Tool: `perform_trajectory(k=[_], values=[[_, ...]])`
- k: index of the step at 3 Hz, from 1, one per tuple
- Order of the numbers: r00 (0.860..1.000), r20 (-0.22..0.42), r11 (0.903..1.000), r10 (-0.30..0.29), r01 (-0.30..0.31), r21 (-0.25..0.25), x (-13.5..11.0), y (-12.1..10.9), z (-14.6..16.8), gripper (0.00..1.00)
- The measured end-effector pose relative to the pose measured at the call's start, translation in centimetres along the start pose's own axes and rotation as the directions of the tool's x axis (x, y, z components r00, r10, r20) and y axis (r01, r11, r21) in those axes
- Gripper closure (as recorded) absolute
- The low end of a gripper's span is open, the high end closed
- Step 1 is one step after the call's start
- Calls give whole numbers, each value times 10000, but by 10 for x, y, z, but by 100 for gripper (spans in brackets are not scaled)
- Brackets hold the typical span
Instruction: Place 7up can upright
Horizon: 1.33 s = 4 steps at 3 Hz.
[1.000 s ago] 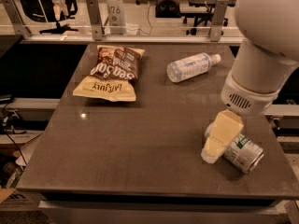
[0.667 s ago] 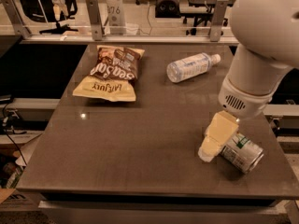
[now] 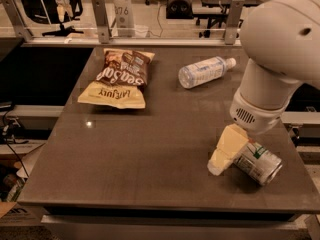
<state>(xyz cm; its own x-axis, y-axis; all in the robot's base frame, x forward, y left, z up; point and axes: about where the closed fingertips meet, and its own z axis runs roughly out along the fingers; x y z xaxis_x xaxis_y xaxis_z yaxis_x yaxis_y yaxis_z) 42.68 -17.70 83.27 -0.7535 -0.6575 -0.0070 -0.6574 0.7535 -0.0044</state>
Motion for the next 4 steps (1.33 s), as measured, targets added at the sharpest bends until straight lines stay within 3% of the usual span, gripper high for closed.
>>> perform_trajectory(k=[1,3,4], values=[[9997,-103,9998,200,-200,-1,2,-3,5,16],[9996,46,9996,285,-284,-77,1,-6,0,62],[9986,509,9996,128,-114,-265,-5,-5,-13,87]])
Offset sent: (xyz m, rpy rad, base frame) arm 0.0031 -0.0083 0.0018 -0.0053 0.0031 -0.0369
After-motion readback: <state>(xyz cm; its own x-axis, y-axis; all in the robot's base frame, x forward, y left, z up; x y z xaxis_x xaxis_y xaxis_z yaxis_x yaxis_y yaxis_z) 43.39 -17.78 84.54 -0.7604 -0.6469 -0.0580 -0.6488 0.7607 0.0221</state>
